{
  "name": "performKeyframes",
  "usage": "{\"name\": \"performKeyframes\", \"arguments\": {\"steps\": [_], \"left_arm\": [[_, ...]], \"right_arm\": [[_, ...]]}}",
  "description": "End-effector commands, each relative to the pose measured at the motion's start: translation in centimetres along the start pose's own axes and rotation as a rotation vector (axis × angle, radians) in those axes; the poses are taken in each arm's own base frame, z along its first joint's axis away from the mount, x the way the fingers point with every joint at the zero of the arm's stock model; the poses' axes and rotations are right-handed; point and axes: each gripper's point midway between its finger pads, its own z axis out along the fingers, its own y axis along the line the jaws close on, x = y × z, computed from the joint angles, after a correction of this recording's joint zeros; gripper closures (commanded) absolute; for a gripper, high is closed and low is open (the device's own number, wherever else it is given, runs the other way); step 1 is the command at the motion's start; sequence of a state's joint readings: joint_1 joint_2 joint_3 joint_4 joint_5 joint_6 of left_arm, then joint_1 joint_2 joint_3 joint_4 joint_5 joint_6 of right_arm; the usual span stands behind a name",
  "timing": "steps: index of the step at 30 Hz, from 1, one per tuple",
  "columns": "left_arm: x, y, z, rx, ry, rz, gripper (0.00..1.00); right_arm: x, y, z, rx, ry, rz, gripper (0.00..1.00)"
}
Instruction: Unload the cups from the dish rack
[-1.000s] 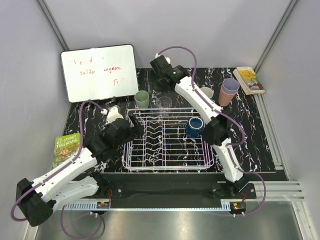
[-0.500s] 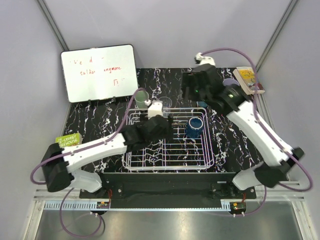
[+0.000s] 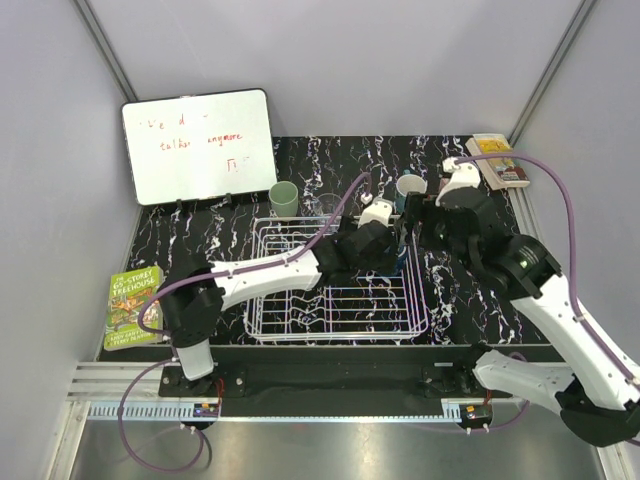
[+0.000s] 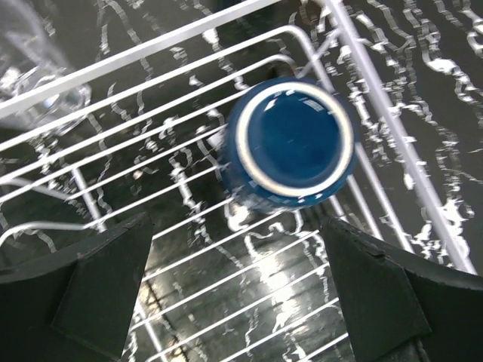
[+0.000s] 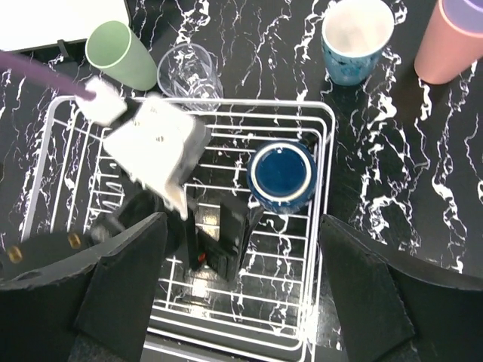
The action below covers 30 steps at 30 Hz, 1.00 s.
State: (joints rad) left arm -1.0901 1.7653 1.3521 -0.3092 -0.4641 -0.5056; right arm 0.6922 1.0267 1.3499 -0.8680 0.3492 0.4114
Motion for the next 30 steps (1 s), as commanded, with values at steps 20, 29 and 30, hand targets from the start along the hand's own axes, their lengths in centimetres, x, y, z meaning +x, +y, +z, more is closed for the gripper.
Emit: {"name": "performKeyframes", "arguments": {"steps": [20, 29, 30], "left_arm": [[2.2, 10.0, -7.6, -0.265, -0.095, -0.225, 0.01], [2.8, 11.1, -9.0, -0.257, -0.106, -0.256, 0.01], [2.9, 11.2, -9.0, -0.259, -0.107, -0.256, 0.01]], "right_arm": [[11.4, 0.1, 7.7, 0.000, 0.221, 0.035, 0.13], [12.4, -0.2, 11.9, 0.100, 0.262, -0.033, 0.13], [12.3, -0.3, 12.2, 0.113, 0.256, -0.036, 0.13]]}}
